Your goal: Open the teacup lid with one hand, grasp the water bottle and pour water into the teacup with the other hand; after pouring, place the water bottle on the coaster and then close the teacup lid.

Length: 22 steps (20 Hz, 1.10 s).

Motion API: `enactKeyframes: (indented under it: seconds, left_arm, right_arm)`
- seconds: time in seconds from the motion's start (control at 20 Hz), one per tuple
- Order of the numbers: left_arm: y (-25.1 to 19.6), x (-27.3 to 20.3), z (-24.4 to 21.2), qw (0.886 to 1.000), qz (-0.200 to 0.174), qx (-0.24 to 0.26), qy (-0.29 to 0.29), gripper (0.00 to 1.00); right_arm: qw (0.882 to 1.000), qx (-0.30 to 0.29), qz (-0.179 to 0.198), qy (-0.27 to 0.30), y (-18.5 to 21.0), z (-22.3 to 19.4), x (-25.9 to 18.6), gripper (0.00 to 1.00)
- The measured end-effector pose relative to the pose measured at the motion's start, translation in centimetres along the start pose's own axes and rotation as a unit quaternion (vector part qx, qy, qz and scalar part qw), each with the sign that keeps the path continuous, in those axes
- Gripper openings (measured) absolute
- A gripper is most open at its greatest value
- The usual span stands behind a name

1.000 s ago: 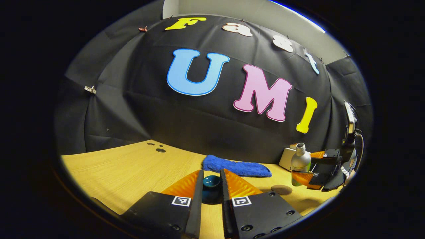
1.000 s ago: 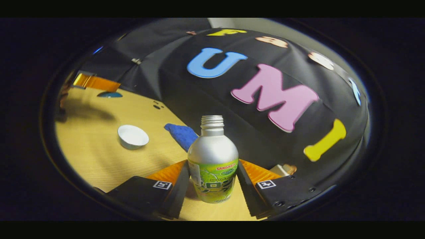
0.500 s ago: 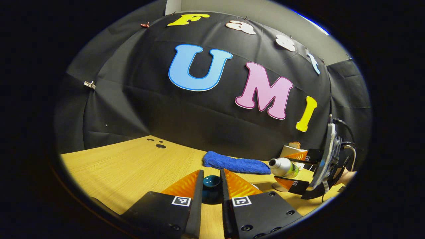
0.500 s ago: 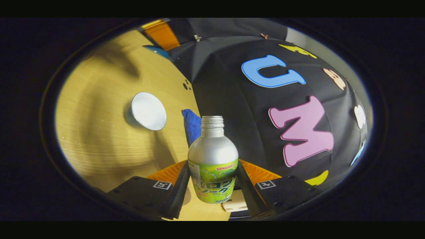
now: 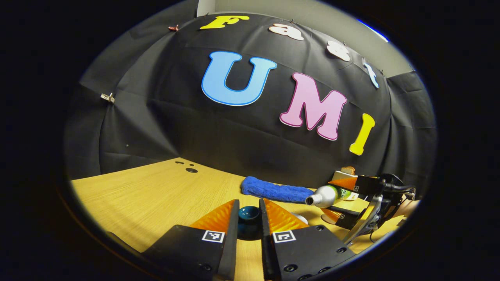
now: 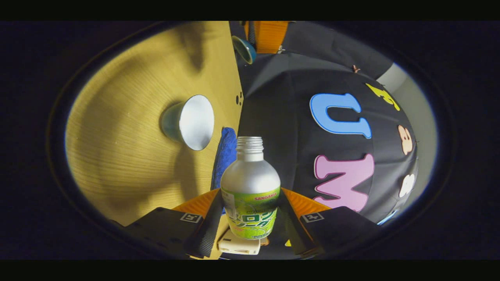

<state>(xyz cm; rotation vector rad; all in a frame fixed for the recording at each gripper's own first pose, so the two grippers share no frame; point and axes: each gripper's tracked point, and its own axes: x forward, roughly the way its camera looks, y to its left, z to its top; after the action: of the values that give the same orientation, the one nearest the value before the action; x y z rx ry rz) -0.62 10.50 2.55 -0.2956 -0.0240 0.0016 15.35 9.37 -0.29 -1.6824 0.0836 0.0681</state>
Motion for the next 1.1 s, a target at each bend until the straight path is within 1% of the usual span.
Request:
enactKeyframes:
  seconds: [0.4,1.1]
  left_arm:
    - [0.44,-0.01,-0.06,1.000,0.002,-0.006,0.002,0.30]
    - [0.82,-0.04,-0.21,1.000,0.005,-0.013,0.007,0.30]
  right_arm:
    - [0.996,-0.086,-0.012,-0.010,0.39,0.71,-0.20,0.77]
    - [0.987,-0.158,-0.017,-0.016,0.65,0.62,0.06,0.76]
